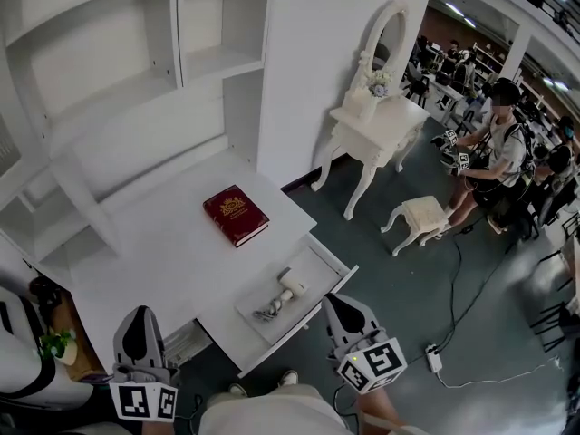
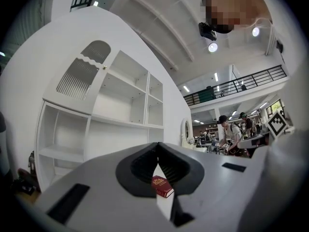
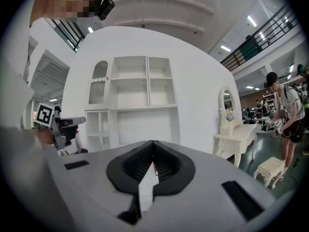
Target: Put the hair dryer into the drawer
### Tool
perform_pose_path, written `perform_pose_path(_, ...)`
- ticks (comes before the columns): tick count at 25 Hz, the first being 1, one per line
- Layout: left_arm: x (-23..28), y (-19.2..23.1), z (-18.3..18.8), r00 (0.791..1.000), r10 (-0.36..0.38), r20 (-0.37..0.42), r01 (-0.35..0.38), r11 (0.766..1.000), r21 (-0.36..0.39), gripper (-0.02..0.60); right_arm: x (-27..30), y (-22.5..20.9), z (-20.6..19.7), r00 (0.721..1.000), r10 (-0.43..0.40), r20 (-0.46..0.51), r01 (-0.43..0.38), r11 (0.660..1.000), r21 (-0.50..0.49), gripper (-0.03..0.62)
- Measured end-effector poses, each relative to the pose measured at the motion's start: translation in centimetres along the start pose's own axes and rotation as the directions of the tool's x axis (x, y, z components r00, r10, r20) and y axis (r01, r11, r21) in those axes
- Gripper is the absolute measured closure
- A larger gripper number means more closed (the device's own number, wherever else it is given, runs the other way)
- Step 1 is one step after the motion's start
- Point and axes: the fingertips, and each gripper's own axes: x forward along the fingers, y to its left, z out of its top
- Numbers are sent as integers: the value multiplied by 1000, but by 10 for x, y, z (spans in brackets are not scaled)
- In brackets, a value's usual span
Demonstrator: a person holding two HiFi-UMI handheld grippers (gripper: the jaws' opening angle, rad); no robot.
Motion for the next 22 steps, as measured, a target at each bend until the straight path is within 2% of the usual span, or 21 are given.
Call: perform_pose_path(22, 10, 1, -5, 1000, -21, 12, 21, 1000, -23, 566, 11, 7, 7, 1000, 0, 21, 1, 1000, -21, 583)
